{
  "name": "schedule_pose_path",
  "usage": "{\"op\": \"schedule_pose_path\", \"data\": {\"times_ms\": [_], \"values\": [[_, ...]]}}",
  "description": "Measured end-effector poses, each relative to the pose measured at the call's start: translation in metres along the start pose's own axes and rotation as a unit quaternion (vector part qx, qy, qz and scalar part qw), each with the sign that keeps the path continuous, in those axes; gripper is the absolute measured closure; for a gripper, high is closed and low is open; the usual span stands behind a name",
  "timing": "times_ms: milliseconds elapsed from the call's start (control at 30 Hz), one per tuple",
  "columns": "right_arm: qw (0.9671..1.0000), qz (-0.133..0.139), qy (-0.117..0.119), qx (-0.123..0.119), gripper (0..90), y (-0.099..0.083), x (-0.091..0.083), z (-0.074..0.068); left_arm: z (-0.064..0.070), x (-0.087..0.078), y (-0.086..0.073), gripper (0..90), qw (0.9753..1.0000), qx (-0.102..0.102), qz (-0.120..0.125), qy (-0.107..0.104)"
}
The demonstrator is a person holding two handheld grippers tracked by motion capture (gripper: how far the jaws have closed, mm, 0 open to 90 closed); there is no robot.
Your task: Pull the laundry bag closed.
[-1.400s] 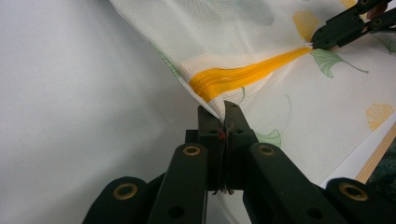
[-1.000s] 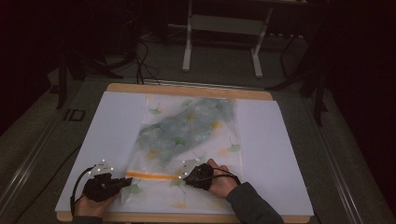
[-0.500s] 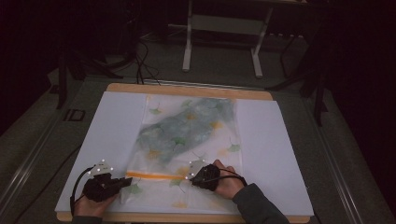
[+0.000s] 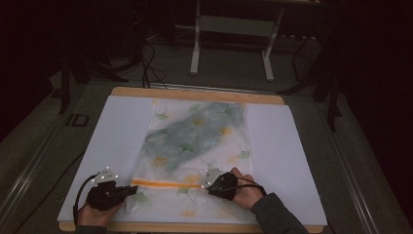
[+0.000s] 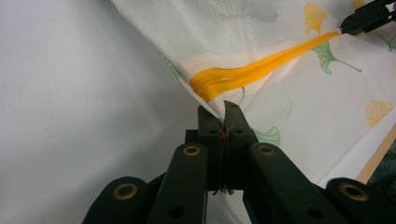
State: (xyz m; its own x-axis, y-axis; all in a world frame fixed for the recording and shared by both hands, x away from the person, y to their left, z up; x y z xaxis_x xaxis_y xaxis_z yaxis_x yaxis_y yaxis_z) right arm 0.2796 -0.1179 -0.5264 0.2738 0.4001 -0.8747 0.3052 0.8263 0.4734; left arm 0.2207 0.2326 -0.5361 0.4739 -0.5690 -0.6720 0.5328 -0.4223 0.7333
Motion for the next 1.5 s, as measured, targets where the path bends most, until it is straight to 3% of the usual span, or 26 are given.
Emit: {"op": "schedule_pose_path", "data": {"times_ms": [700, 1067, 1500], "values": [[0.9996, -0.020, -0.018, 0.011, 90.0, -0.031, -0.018, 0.012, 0.000, 0.001, -0.001, 88.6, 1.0000, -0.001, -0.001, -0.001], [0.9992, -0.024, -0.020, 0.026, 90.0, -0.044, -0.026, 0.017, -0.001, 0.001, -0.001, 88.6, 1.0000, -0.002, 0.000, -0.002], [0.9971, -0.028, -0.041, 0.058, 90.0, -0.076, -0.050, 0.036, -0.002, 0.001, -0.002, 88.6, 1.0000, -0.002, -0.003, -0.002]]}}
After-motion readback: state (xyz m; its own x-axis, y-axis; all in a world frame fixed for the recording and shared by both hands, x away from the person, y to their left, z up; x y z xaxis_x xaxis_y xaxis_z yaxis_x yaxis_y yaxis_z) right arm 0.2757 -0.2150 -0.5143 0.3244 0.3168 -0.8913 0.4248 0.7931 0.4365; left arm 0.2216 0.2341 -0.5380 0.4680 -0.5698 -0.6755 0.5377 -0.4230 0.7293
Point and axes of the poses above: each handheld gripper's, and its own axes: x roughly forward along the jaws, y roughly out of its top, z roughly to its right, the point moved 1 cm from there along x, roughly forward along the jaws, and after that the axes turned 14 degrees about x, right-handed, at the moved point
